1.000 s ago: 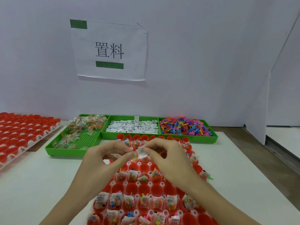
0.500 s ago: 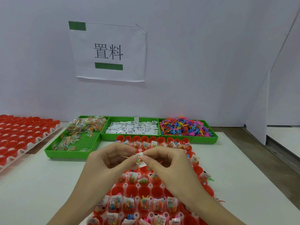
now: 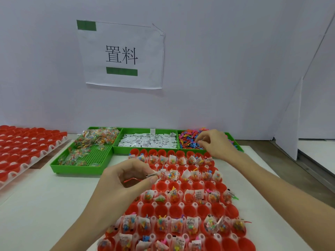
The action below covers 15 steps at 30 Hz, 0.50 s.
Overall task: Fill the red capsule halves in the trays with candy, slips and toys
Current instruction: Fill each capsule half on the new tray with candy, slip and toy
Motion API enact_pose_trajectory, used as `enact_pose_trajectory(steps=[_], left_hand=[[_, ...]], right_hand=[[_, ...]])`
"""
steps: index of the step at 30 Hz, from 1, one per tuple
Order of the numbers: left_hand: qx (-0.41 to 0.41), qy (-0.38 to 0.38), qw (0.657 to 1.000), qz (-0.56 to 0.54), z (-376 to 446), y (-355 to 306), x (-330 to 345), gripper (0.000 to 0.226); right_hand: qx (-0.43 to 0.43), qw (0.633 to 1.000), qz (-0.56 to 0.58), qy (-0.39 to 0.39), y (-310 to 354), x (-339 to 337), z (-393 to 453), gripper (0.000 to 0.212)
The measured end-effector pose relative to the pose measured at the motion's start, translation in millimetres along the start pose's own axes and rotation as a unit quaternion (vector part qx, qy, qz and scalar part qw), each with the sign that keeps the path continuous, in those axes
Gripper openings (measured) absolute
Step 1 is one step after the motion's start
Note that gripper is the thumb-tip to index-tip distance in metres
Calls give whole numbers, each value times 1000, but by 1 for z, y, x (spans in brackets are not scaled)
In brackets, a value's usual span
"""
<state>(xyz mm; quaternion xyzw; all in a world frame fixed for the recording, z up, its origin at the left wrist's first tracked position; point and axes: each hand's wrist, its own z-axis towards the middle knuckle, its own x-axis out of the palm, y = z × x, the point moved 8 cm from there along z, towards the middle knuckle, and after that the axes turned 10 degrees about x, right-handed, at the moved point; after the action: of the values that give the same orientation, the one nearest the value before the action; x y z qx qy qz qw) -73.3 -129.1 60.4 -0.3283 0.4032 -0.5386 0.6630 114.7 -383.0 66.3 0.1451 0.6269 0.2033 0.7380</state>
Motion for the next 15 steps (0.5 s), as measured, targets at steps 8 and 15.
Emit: enact_pose_trajectory(steps=[8,15], left_hand=[[-1,-9,1000,2,3,2,-5,11],[-5,-11,1000,0,3,2,-6,10]], right_hand=[[-54,992,-90,64,3,35,30,17],[-64,986,-138,65,14,42,38,21]])
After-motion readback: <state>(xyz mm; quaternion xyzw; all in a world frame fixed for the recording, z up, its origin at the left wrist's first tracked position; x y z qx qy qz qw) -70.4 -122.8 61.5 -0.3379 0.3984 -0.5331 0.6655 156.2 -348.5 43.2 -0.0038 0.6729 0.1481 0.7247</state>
